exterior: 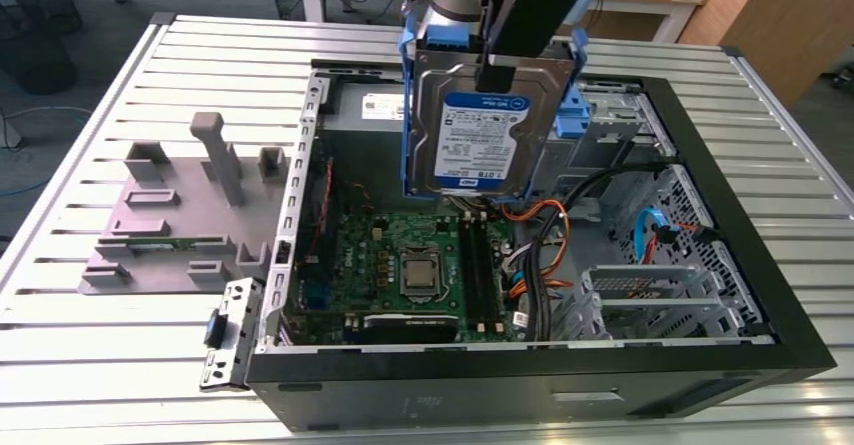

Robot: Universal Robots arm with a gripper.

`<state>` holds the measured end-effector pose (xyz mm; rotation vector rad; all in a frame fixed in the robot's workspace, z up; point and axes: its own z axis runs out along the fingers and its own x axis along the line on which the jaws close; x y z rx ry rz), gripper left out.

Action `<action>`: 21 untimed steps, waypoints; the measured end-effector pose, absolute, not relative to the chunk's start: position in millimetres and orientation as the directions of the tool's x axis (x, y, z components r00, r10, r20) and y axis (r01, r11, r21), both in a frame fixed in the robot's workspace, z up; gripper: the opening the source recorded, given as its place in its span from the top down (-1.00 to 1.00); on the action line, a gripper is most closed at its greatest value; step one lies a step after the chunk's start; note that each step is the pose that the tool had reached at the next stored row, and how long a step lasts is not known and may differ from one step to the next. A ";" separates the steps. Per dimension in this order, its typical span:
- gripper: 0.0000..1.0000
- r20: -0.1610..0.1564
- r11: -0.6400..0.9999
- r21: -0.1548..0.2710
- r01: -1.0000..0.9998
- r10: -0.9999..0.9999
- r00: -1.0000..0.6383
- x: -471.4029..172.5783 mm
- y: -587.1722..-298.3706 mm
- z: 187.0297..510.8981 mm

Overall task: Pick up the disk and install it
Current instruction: 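Pick up the disk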

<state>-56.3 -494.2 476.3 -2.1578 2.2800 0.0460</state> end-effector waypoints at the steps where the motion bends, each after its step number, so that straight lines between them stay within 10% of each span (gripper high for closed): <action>1: 0.30 -0.022 0.055 0.020 -0.998 -0.998 -0.055 -56.3 -494.7 476.2; 21: 0.30 -0.022 0.055 0.020 -0.998 -0.998 -0.055 -56.1 -503.7 473.6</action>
